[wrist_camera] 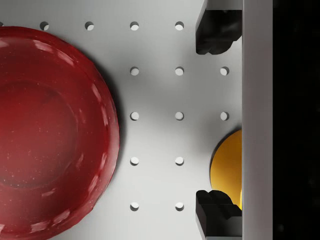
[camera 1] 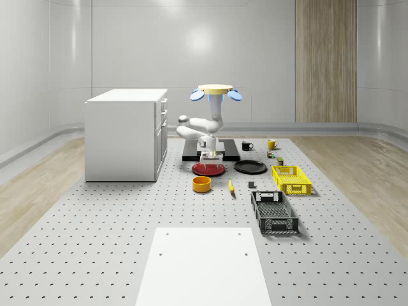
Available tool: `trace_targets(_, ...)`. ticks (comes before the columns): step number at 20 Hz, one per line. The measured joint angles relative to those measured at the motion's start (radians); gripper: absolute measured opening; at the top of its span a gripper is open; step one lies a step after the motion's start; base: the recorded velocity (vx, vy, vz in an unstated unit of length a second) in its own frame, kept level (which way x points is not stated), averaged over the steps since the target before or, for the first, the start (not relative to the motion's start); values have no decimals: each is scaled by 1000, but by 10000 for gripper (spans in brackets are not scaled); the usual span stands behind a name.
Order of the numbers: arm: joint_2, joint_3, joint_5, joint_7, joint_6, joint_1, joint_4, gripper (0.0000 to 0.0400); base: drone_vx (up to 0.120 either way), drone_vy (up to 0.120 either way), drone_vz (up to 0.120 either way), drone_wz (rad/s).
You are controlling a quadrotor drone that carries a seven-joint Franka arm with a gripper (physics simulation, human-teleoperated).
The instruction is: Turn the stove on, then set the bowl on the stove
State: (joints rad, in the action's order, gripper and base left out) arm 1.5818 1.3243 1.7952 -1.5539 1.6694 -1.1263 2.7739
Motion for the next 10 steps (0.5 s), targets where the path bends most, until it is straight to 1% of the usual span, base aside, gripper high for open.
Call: trace_targets(10, 1, 0, -1, 0, 1, 0, 0, 400, 120, 0, 0, 0)
